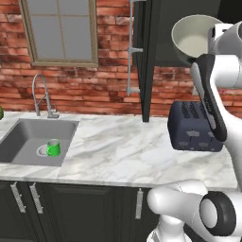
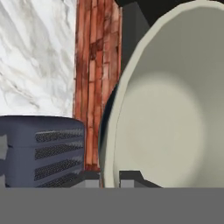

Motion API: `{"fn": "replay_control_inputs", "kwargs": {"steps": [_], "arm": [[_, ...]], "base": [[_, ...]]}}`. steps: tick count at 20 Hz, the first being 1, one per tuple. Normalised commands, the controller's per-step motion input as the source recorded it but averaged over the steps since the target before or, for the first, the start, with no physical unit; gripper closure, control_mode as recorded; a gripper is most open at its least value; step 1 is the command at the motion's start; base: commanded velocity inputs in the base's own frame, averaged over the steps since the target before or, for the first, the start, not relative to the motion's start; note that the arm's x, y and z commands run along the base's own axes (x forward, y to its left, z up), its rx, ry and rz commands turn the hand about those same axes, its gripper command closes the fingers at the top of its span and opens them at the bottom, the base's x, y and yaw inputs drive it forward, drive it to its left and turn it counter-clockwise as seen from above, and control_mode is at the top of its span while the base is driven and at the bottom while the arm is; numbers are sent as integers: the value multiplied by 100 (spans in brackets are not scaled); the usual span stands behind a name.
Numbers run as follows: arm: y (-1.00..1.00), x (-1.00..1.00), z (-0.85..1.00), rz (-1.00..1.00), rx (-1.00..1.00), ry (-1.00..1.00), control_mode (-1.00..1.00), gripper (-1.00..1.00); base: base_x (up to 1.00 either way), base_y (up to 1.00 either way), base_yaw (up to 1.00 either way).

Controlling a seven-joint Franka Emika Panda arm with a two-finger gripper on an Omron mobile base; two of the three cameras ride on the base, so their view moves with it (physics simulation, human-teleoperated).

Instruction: Pick the mug and place it in the sink. Pick the bowl and place it in the open cabinet and then close the cabinet.

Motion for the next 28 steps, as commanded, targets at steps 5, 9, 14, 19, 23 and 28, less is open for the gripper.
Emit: {"fn": "replay_control_inputs", "kwargs": {"steps": [5, 9, 14, 19, 23, 28], "arm": [[-12, 63, 4, 1, 2, 1, -100, 100], [-17, 59, 0, 2, 0, 0, -100, 100], [-13, 71, -9, 0, 0, 3, -100, 100], [-12, 70, -16, 0, 0, 6, -100, 100], [-15, 57, -3, 1, 1, 9, -100, 100], [-17, 29, 2, 1, 1, 18, -100, 100]], "base": [[0, 0, 0], [0, 0, 0], [0, 0, 0], [0, 0, 0], [0, 0, 0], [0, 0, 0]]}}
